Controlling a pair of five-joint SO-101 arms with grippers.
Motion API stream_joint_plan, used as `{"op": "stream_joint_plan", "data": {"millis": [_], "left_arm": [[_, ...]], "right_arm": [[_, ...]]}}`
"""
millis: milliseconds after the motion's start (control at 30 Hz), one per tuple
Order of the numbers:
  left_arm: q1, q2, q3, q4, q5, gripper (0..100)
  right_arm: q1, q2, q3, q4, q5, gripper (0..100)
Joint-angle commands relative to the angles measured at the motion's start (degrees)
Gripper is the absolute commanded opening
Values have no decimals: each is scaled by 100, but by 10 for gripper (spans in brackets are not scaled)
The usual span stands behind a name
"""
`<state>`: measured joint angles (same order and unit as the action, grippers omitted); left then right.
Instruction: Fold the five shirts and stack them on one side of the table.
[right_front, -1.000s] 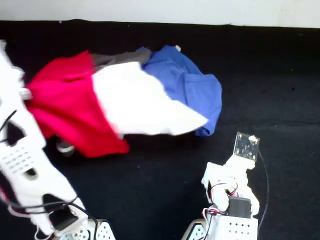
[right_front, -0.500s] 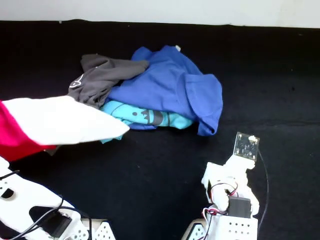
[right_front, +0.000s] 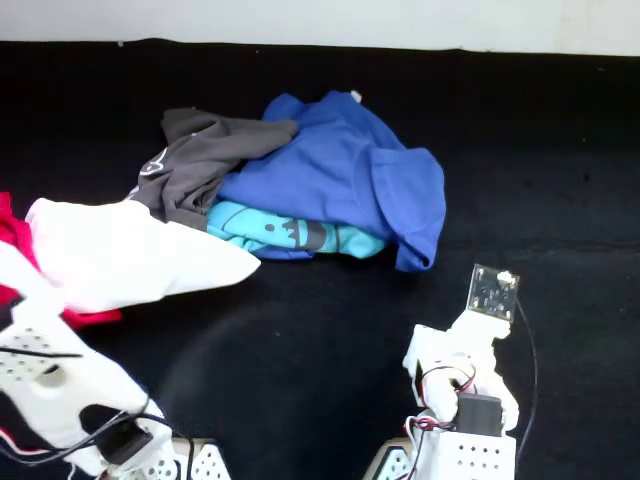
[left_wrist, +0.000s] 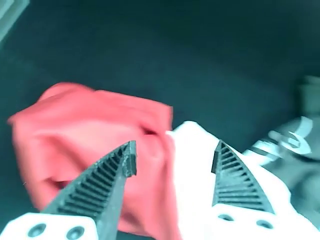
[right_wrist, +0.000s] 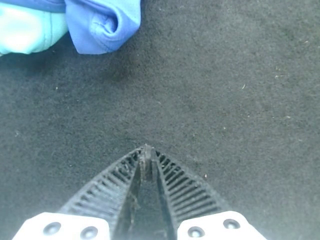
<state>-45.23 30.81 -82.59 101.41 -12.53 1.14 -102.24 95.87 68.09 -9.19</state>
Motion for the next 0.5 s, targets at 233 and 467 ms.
{"op": "stream_joint_plan", "data": {"millis": [233,467], "left_arm": [[2765,-1095,4435,-536,-9,248],[2844,163,5341,-2400,492,252]], "right_arm": [[-13,4,778,-48,-53,12],[-13,4,778,-48,-53,12]]}}
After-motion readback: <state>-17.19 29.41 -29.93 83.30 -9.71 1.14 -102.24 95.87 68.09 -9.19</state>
